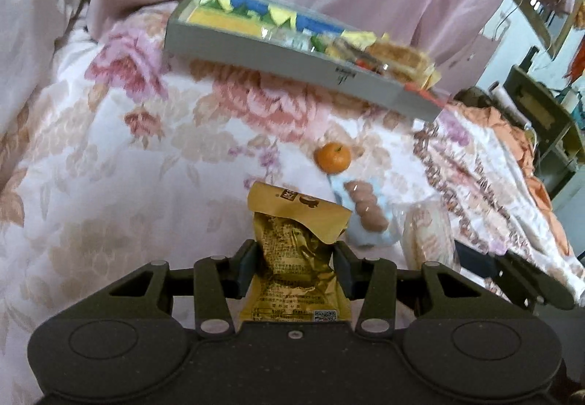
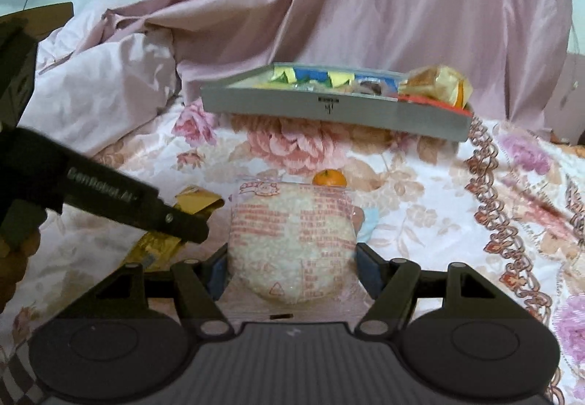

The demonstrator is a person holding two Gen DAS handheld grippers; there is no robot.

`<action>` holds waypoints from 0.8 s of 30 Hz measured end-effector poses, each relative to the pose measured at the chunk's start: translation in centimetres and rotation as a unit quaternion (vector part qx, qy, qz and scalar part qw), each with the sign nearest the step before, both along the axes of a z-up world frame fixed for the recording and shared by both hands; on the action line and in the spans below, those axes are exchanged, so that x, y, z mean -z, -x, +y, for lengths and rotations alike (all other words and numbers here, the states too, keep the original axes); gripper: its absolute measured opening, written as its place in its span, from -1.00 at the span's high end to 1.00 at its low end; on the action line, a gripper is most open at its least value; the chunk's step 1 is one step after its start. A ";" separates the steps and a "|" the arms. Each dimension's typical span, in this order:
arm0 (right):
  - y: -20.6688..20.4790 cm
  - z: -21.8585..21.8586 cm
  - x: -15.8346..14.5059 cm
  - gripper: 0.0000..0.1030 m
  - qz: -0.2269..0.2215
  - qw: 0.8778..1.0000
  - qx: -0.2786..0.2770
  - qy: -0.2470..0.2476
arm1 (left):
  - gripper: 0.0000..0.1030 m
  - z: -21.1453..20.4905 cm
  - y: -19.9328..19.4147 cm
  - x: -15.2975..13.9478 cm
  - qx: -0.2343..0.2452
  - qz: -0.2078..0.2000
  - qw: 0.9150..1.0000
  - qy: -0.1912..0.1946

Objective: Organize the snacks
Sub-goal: 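Lift the yellow pouch and round pastry bag and carry them over the grey tray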

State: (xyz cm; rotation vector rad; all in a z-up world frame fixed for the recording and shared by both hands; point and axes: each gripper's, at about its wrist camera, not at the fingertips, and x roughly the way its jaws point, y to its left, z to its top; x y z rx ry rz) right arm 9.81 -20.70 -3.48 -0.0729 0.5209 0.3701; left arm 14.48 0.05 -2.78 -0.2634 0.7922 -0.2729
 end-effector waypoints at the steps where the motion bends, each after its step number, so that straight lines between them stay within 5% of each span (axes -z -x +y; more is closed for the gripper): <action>1: 0.2 0.0 -0.1 -0.42 -0.004 1.000 0.002 -0.001 | 0.08 0.0 0.0 -0.2 0.000 -0.005 1.000 0.001; 14: -1.8 -0.6 -2.4 -0.43 -0.064 0.998 0.002 -0.021 | 0.08 2.0 -1.8 -4.6 -0.044 -0.079 0.996 -0.003; 24: -8.3 1.2 -5.8 -0.43 -0.102 0.995 -0.010 -0.021 | 0.06 3.7 -9.3 -8.5 -0.077 -0.112 0.990 0.035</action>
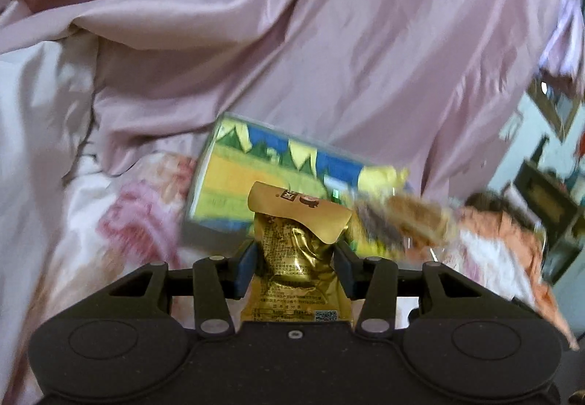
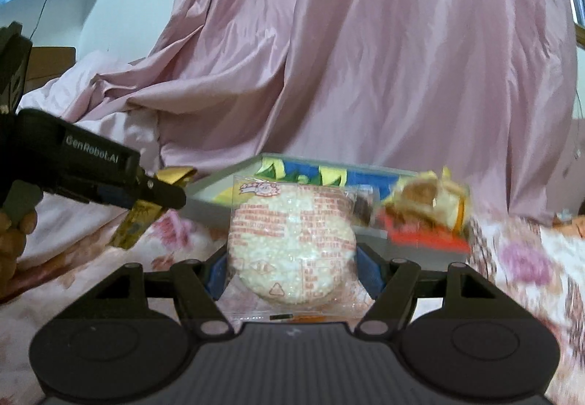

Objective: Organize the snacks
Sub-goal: 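Lift the yellow pouch and round pastry bag and carry them over the grey tray, then open both tools to drop the pouch and pastry bag into the tray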

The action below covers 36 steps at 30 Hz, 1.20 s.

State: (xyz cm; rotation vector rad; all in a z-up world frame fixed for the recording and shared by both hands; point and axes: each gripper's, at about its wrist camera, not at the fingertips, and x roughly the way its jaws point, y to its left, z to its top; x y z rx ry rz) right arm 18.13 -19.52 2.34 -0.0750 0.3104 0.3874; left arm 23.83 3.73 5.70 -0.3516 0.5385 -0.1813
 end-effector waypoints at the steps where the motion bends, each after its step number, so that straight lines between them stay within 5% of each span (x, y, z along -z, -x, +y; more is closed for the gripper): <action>1: -0.9 0.2 -0.4 -0.43 0.003 1.000 0.000 -0.003 | 0.06 0.2 -0.9 -0.2 -0.004 -0.001 1.000 0.007; 7: -7.0 0.2 -2.5 -0.43 0.014 1.000 0.024 -0.015 | 0.05 0.3 -6.8 -0.4 -0.018 -0.010 1.000 0.016; 15: -12.9 0.6 -1.4 -0.43 0.037 0.999 0.039 0.007 | 0.05 -0.6 -11.6 0.7 -0.010 0.000 1.000 -0.001; 36: -14.3 2.3 0.4 -0.52 0.028 0.998 0.037 0.029 | 0.02 -0.8 -13.2 3.7 -0.018 0.036 0.999 -0.005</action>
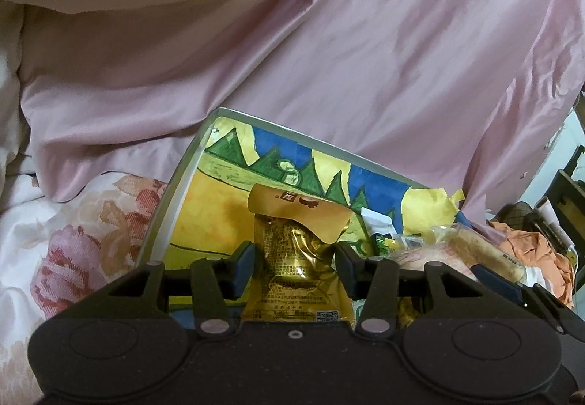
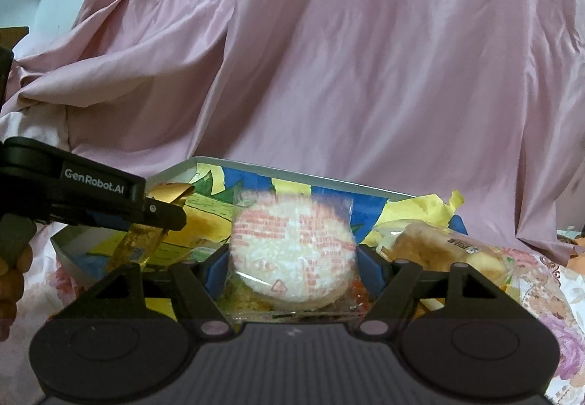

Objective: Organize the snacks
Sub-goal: 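Open both tools to drop the pouch and pastry bag into the tray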

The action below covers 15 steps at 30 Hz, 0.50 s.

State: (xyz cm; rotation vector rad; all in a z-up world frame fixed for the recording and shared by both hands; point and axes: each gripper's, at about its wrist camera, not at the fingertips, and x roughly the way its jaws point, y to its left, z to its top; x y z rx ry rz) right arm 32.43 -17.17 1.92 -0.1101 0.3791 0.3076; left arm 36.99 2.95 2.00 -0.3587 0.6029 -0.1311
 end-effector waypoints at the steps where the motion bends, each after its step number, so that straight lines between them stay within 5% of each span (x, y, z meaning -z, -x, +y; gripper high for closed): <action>1: 0.0 0.0 0.0 -0.57 -0.001 1.000 0.000 0.001 | -0.03 0.0 0.0 0.0 -0.001 0.001 1.000 0.000; 11: 1.0 -0.5 0.2 -0.97 -0.009 1.000 0.016 -0.005 | -0.89 0.0 1.1 -0.8 -0.007 -0.017 1.000 0.004; 15: 2.2 -1.0 -0.2 -1.00 -0.029 0.999 0.021 -0.015 | -0.98 0.2 2.3 -1.7 -0.015 -0.034 0.999 0.005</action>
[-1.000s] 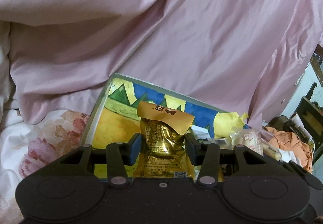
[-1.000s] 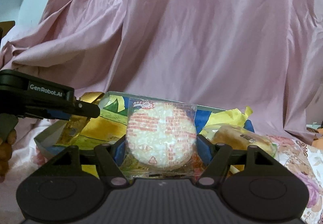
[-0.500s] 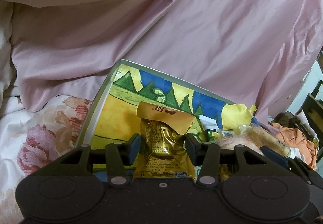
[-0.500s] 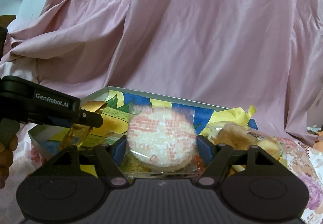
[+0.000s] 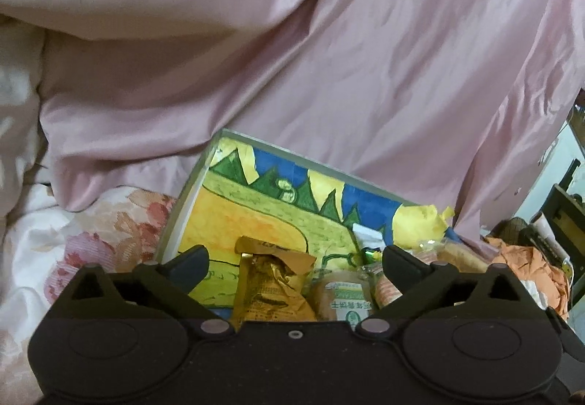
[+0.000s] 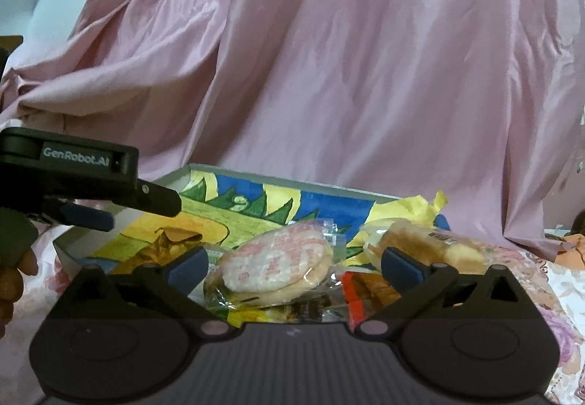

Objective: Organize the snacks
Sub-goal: 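Open both tools to drop the pouch and pastry bag into the tray, then move both tools back toward the orange and the blue-wrapped sweets pack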

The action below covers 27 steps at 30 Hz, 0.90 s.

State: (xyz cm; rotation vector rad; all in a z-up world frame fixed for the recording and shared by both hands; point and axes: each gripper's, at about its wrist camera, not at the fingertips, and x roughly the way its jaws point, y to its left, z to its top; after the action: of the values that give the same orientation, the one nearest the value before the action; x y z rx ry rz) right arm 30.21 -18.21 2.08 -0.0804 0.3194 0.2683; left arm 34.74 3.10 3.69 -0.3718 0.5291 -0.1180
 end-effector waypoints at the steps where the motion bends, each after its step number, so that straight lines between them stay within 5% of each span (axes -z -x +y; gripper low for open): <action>1: 0.4 -0.2 -0.1 -1.00 -0.008 1.000 0.002 -0.004 | -0.98 0.0 0.3 -0.2 -0.002 -0.004 1.000 0.001; 13: 6.6 -4.1 -2.2 -1.00 -0.085 0.994 0.046 -0.042 | -0.99 -1.1 6.6 -2.3 0.003 -0.053 0.998 -0.023; 27: 13.2 -6.9 -2.0 -1.00 -0.079 0.994 0.056 -0.042 | -0.99 -3.6 13.5 -1.1 0.025 -0.048 0.997 -0.056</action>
State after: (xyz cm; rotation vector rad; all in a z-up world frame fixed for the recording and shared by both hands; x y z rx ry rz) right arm 17.03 -25.11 4.05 -0.0001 0.1541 0.1635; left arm 21.27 -0.54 4.84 -0.2430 0.4481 -0.1531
